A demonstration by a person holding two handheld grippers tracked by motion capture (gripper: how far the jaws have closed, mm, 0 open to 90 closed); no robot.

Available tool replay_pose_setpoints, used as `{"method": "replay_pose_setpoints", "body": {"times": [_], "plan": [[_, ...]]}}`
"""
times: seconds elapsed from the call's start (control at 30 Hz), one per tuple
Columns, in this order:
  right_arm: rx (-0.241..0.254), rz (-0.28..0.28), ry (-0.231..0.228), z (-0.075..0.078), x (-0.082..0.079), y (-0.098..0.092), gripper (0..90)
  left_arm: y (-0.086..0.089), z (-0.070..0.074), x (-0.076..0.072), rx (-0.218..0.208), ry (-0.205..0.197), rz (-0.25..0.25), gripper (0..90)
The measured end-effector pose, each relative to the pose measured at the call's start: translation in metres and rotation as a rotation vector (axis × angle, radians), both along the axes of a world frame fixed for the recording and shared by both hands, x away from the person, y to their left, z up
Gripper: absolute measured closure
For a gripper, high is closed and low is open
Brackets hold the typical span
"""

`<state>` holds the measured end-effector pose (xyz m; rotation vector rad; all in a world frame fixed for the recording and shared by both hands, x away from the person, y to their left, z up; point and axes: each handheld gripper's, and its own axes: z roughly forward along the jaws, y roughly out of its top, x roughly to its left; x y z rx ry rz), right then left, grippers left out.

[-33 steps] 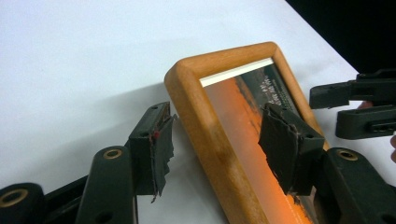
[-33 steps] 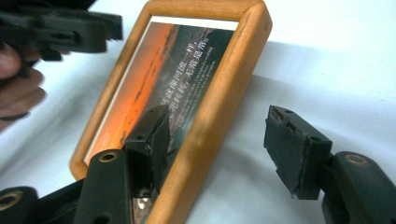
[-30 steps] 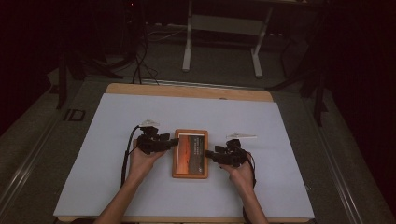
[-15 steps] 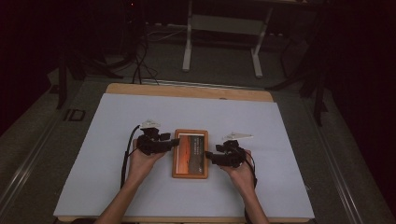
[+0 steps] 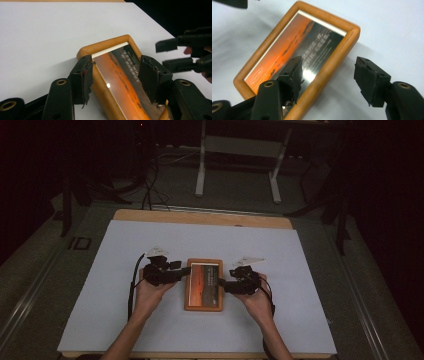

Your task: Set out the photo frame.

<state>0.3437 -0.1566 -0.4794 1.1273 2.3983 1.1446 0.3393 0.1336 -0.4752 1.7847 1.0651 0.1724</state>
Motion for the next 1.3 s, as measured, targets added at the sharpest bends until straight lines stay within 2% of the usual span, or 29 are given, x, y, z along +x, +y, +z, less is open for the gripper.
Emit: {"method": "replay_pose_setpoints", "body": {"times": [0.17, 0.37, 0.47, 0.57, 0.7, 0.73, 0.8, 0.9, 1.03, 1.2, 1.3], "plan": [[-0.005, -0.009, -0.042, 0.014, 0.002, 0.001, 45.4, -0.004, 0.008, -0.007, 0.013, -0.025, -0.008, 44.6], [0.007, 0.003, -0.032, 0.025, 0.012, 0.006, 50.2, -0.003, 0.011, -0.011, 0.019, -0.025, -0.01, 44.2], [-0.012, 0.017, -0.042, 0.028, 0.017, 0.012, 54.4, -0.003, 0.012, -0.013, 0.016, -0.024, -0.012, 44.2], [-0.045, 0.013, -0.06, 0.028, 0.023, 0.019, 61.5, -0.003, 0.012, -0.014, 0.02, -0.026, -0.014, 43.9], [-0.062, 0.021, -0.077, 0.023, 0.031, 0.025, 81.9, -0.004, 0.014, -0.016, 0.021, -0.028, -0.02, 43.8], [-0.062, 0.021, -0.077, 0.023, 0.031, 0.025, 81.9, -0.004, 0.014, -0.016, 0.021, -0.028, -0.02, 43.8], [-0.066, 0.024, -0.088, 0.017, 0.037, 0.028, 89.8, -0.003, 0.015, -0.016, 0.029, -0.031, -0.025, 43.9], [-0.109, 0.031, -0.105, 0.011, 0.04, 0.032, 89.9, -0.002, 0.015, -0.016, 0.029, -0.031, -0.025, 44.0], [-0.143, 0.032, -0.11, 0.006, 0.044, 0.037, 89.9, -0.002, 0.016, -0.016, 0.029, -0.033, -0.024, 44.0], [-0.154, 0.029, -0.095, 0.0, 0.049, 0.038, 89.9, -0.001, 0.016, -0.016, 0.047, -0.044, -0.013, 44.0], [-0.153, 0.025, -0.088, -0.004, 0.05, 0.039, 89.9, -0.003, 0.016, -0.017, 0.082, -0.067, 0.007, 44.1]]}}
